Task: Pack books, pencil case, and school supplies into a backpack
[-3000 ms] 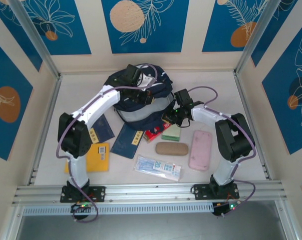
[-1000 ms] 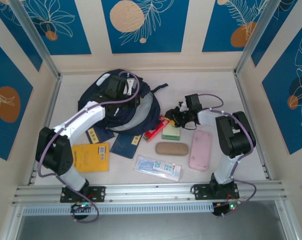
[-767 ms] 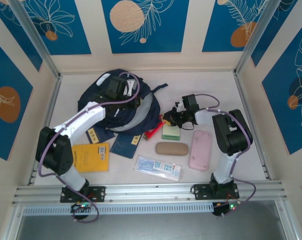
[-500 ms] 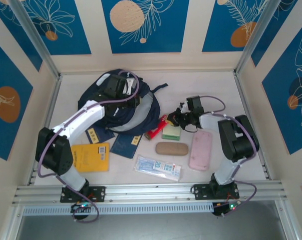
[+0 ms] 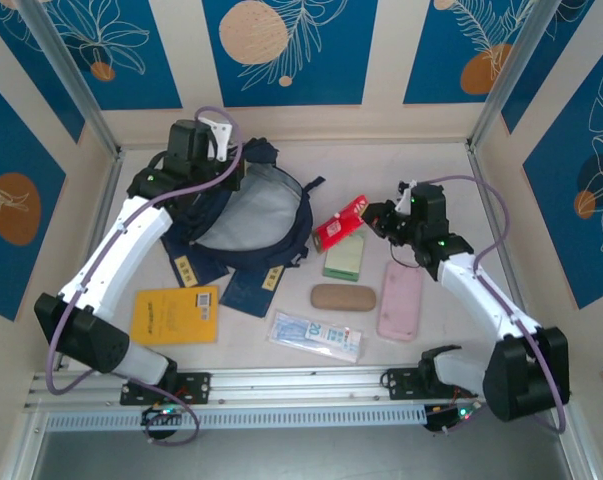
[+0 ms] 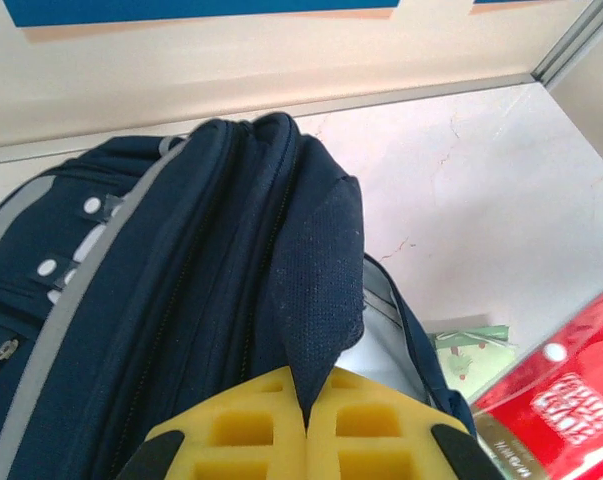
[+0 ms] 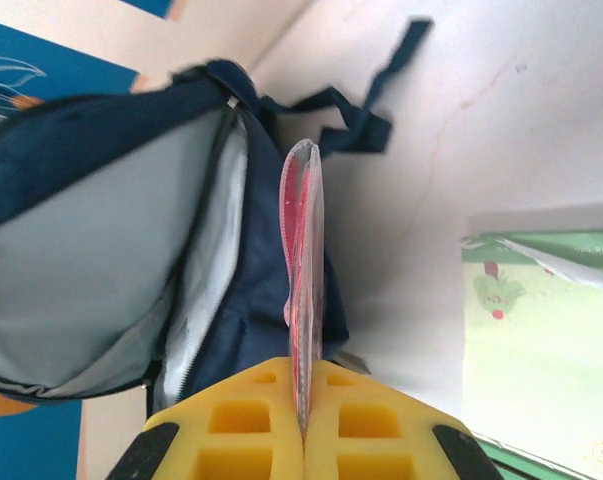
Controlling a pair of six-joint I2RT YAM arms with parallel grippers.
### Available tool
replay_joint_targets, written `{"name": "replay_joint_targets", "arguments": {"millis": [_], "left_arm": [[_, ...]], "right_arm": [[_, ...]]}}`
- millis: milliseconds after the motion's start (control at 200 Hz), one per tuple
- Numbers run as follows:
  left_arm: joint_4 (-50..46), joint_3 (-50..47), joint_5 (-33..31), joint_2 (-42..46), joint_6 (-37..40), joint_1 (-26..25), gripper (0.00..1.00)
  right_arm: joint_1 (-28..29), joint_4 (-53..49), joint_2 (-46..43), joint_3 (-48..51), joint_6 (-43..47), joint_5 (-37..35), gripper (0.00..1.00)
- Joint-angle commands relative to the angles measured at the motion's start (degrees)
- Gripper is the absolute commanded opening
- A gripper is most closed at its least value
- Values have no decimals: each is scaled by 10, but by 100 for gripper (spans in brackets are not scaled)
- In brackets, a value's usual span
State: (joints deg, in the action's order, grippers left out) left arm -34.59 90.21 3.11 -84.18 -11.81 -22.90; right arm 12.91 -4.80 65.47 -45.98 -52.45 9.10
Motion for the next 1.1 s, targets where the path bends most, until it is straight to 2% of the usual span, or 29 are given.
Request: {"name": "replay_joint_targets", "arguments": {"millis": [0,85,285,445,590,725,825,930,1095], "left_arm": [[15,51,2,1,25,7,0],[13,63,13,-7,15,7,0],[11,69,30,-17,3,7,0],[12,68,36,-19,-4,7,0],[4,68,24,-14,-1,7,0],[3,74,21,-12,-3,8,0],[4,87,34,-19,-14,8,0],[-3,109,46,-31,-22,8,0],[-1,125,56,-37,-31,8,0]], "right_arm": [[12,13,-30,0,-14,-24,0],[30,47,-48,1,-36,-33,0],[87,65,-63,-29,-65,-112,0],[109,16,-50,-75,-24,-155,0],[121,-48,-52,-111,37,-230,0],[119,-51,-66,-119,51,-237,0],[119,-44,-43,-131,-7,-205,0],[129,55,-3,-105,-102,-165,0],[193,208,96,-97,-180,-209,0]]}}
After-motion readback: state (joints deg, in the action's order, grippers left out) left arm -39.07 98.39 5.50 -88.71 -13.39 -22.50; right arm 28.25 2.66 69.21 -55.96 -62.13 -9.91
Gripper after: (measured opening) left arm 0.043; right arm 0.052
